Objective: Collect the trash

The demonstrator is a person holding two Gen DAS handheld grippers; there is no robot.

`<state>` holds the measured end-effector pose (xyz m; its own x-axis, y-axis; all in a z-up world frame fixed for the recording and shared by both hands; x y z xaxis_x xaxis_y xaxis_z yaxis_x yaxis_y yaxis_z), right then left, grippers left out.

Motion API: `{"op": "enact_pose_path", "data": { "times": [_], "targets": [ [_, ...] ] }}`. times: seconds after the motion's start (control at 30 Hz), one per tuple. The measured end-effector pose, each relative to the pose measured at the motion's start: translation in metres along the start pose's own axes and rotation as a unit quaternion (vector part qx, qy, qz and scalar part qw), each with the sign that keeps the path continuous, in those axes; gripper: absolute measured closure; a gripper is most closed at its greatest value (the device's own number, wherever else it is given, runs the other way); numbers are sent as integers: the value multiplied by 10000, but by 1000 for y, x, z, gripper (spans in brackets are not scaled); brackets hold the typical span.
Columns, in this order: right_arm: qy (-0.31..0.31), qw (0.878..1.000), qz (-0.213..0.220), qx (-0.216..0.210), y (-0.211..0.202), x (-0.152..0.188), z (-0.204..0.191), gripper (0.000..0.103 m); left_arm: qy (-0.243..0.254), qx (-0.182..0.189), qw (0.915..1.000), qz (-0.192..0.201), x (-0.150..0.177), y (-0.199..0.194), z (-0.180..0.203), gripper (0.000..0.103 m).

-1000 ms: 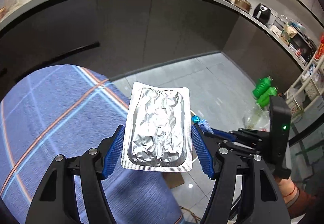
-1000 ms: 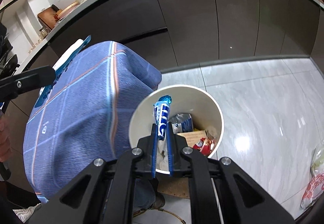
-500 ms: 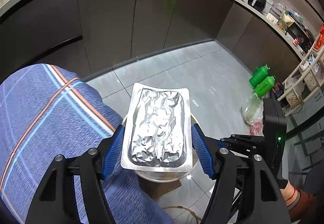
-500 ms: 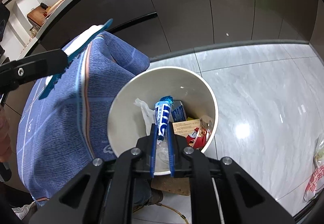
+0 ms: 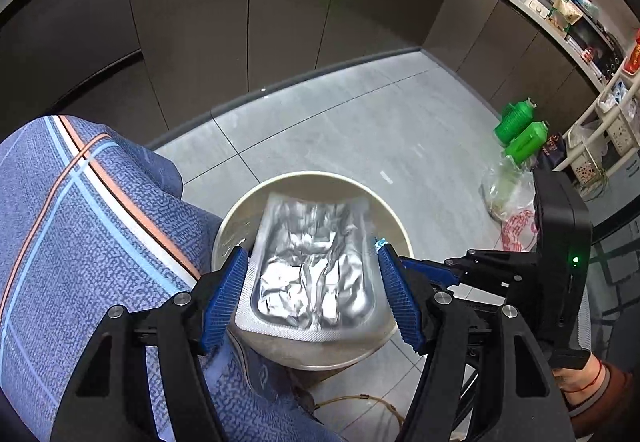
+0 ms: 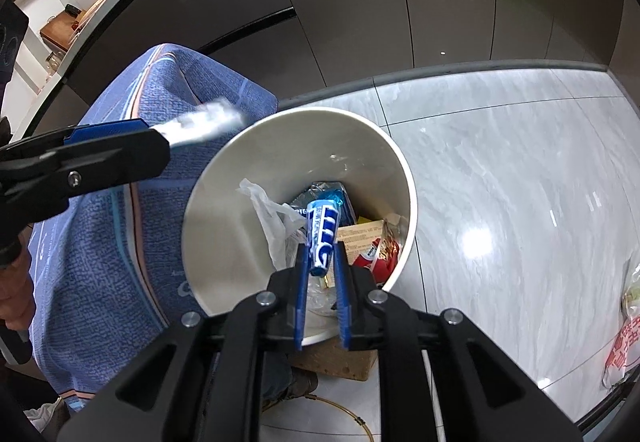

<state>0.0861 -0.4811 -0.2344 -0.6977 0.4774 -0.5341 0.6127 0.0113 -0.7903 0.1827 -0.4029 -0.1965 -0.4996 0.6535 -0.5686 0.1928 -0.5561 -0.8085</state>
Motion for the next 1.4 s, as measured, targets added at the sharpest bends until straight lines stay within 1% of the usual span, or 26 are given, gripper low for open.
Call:
{"op": "enact_pose_path", "data": {
  "times": [0.03, 0.07, 0.1, 0.13, 0.2, 0.23, 0.27, 0.3, 0.33, 0.4, 0.43, 0.5, 0.53, 0.63, 0.73, 1.03, 1.2, 1.33, 1.4],
  "targets": [
    [-23, 10000, -2, 6, 1, 0, 1, 87, -8, 10, 10000, -3, 0, 1, 1, 38],
    [-62, 10000, 9, 13, 1, 0, 0, 84, -36, 36, 10000, 11, 0, 1, 0, 29],
    [-117, 9999, 37, 16, 0, 0, -1, 79, -75, 32, 9999, 72, 0, 0, -1, 20],
    [-170, 9998, 68, 16, -1, 0, -2, 75, -111, 19, 9998, 155, -1, -3, -3, 17],
    [-359, 9992, 148, 45, -5, 0, -6, 59, -171, 33, 9994, 294, -3, -8, -6, 13],
    [-513, 9985, 194, 80, -6, -1, -8, 56, -196, 34, 9993, 328, -4, -11, -8, 12],
    [-624, 9977, 225, 115, -8, -1, -10, 50, -254, 23, 9989, 403, -6, -14, -10, 9],
    [-760, 9966, 266, 153, -10, -2, -12, 43, -287, 12, 9986, 448, -5, -18, -11, 9],
    [-851, 9958, 291, 163, -11, -2, -14, 39, -324, -4, 9983, 494, -6, -20, -13, 9],
    [-1007, 9942, 339, 170, -15, -2, -18, 21, -426, -35, 9975, 558, -8, -25, -18, 9],
    [-1062, 9935, 375, 182, -17, -1, -20, 18, -479, -65, 9972, 568, -8, -26, -20, 9],
    [-1128, 9927, 400, 171, -20, 0, -24, 7, -575, -170, 9965, 590, -7, -29, -22, 9],
    [-1141, 9926, 380, 154, -20, 0, -24, 3, -585, -210, 9962, 606, -6, -31, -22, 9],
    [-1159, 9926, 333, 131, -21, 0, -26, 4, -548, -432, 9952, 687, -4, -41, -20, 9],
    [-1121, 9931, 300, 155, -23, 0, -28, 4, -524, -544, 9941, 780, -2, -52, -19, 9],
    [-1053, 9933, 446, 155, -41, -3, -33, 3, -812, -874, 9868, 1096, 11, -97, -25, 9],
    [-1127, 9918, 584, 125, -58, -4, -45, 3, -1055, -1177, 9788, 1303, 24, -130, -28, 9],
    [-1198, 9897, 782, 60, -78, -7, -59, 3, -1235, -1459, 9717, 1388, 38, -155, -29, 9],
    [-1218, 9883, 922, 21, -89, -9, -66, 3, -1328, -1617, 9668, 1468, 48, -171, -30, 9]
  ]
}}
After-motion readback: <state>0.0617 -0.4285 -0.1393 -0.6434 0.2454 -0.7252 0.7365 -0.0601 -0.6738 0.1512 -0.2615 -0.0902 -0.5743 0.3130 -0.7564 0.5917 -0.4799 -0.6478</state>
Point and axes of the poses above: each gripper's, at about its wrist camera, not at the fingertips, and y roughly the way its jaws point, z to its right, x to its underside, the point moved 2 cm from there along y, roughly the way its jaws point, and after that the axes turned 7 degrees about z, right-handed, at the moved point
